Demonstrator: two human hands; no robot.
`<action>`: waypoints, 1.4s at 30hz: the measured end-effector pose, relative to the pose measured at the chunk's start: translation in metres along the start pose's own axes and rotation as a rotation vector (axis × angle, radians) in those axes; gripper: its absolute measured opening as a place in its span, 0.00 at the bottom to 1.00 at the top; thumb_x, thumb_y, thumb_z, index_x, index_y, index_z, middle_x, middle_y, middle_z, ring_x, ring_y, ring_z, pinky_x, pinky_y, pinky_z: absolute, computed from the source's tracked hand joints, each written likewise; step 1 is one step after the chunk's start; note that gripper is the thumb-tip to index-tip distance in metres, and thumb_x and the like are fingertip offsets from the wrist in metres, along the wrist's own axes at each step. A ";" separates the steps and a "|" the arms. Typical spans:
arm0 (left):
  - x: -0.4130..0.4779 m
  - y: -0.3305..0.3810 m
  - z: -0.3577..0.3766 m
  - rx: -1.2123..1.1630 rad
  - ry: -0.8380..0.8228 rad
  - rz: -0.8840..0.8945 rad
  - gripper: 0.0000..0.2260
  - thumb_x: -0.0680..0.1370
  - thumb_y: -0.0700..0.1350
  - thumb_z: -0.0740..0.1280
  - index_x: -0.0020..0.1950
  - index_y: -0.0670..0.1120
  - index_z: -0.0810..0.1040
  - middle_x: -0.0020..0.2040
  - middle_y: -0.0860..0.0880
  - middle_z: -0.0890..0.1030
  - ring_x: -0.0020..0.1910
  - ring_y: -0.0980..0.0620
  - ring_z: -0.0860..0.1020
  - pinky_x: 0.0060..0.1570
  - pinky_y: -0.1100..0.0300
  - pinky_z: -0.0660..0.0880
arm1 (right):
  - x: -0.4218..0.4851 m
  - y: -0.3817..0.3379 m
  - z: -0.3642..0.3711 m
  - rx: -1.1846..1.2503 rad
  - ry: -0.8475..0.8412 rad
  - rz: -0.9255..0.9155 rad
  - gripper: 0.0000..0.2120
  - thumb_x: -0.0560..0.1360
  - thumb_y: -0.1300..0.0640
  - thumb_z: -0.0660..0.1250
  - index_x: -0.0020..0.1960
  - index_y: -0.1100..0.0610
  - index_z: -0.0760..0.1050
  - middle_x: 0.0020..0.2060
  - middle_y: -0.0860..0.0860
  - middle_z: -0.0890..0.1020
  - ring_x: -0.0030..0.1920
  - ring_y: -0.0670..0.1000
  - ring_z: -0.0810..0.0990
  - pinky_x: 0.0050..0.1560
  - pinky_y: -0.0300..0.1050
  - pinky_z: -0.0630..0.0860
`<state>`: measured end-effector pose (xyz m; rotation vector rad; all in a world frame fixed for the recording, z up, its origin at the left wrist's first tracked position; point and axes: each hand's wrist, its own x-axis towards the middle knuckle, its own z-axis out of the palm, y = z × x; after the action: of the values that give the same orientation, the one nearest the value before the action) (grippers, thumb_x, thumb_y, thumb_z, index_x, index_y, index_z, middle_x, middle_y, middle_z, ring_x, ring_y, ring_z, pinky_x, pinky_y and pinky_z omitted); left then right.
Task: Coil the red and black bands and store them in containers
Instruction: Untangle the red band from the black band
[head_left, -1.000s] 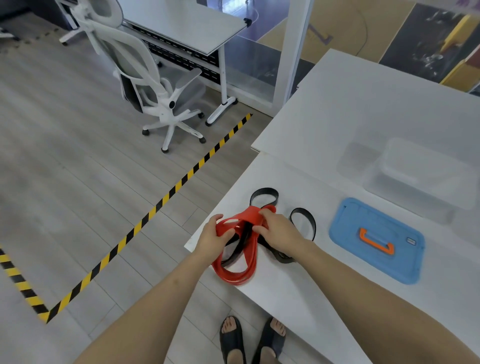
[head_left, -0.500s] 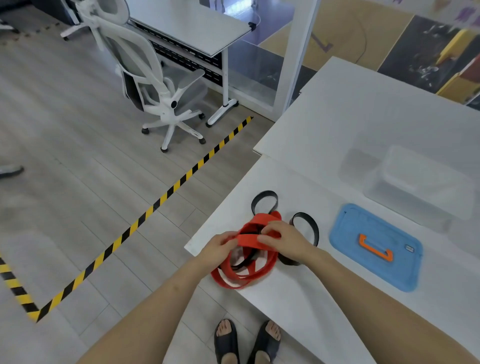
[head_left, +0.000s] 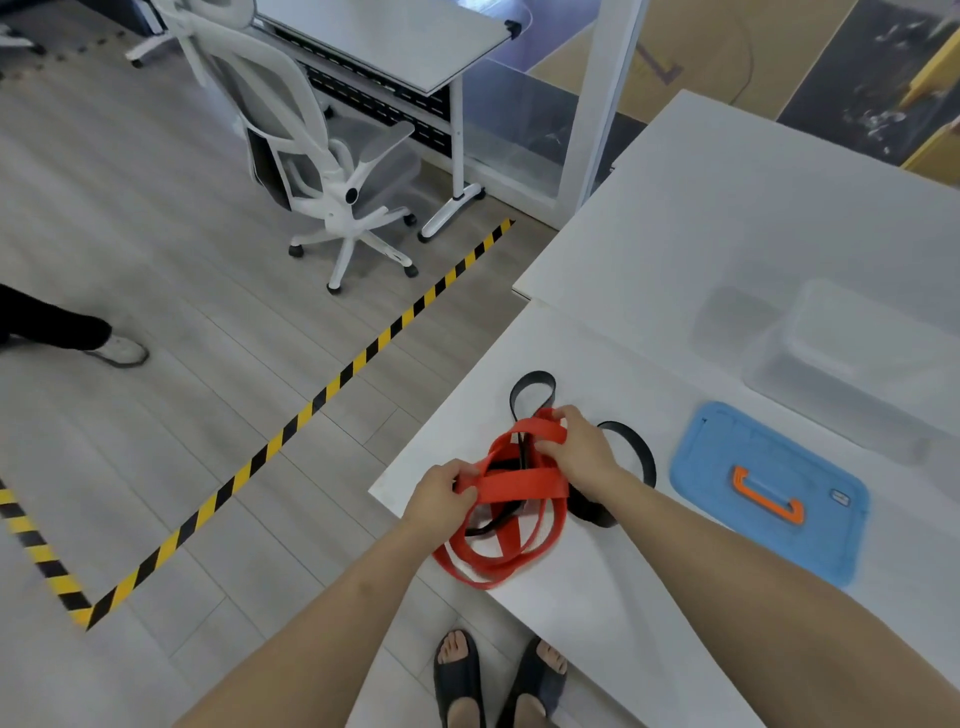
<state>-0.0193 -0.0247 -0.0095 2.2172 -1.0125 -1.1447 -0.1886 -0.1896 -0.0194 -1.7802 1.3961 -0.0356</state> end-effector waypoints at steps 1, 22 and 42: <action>0.002 0.002 -0.002 0.011 0.007 0.008 0.13 0.80 0.40 0.65 0.63 0.50 0.80 0.55 0.51 0.80 0.48 0.52 0.78 0.40 0.70 0.70 | -0.004 -0.003 -0.004 0.045 0.014 -0.011 0.22 0.75 0.49 0.73 0.67 0.48 0.73 0.55 0.49 0.85 0.55 0.53 0.83 0.56 0.53 0.80; 0.023 0.018 0.049 0.108 -0.039 0.074 0.07 0.75 0.45 0.72 0.53 0.51 0.85 0.63 0.50 0.76 0.58 0.46 0.79 0.60 0.49 0.78 | -0.016 0.009 -0.013 0.222 0.003 0.170 0.13 0.73 0.50 0.75 0.51 0.55 0.74 0.45 0.50 0.80 0.42 0.49 0.77 0.39 0.44 0.71; 0.000 0.054 0.051 0.223 0.128 -0.009 0.08 0.77 0.54 0.67 0.51 0.55 0.85 0.58 0.49 0.73 0.61 0.45 0.73 0.59 0.44 0.74 | -0.075 -0.023 -0.041 0.574 0.001 0.027 0.17 0.77 0.60 0.75 0.64 0.52 0.79 0.53 0.53 0.87 0.49 0.50 0.89 0.46 0.42 0.84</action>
<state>-0.0836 -0.0615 -0.0025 2.4350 -1.1231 -0.9178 -0.2187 -0.1533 0.0551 -1.2813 1.2494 -0.3844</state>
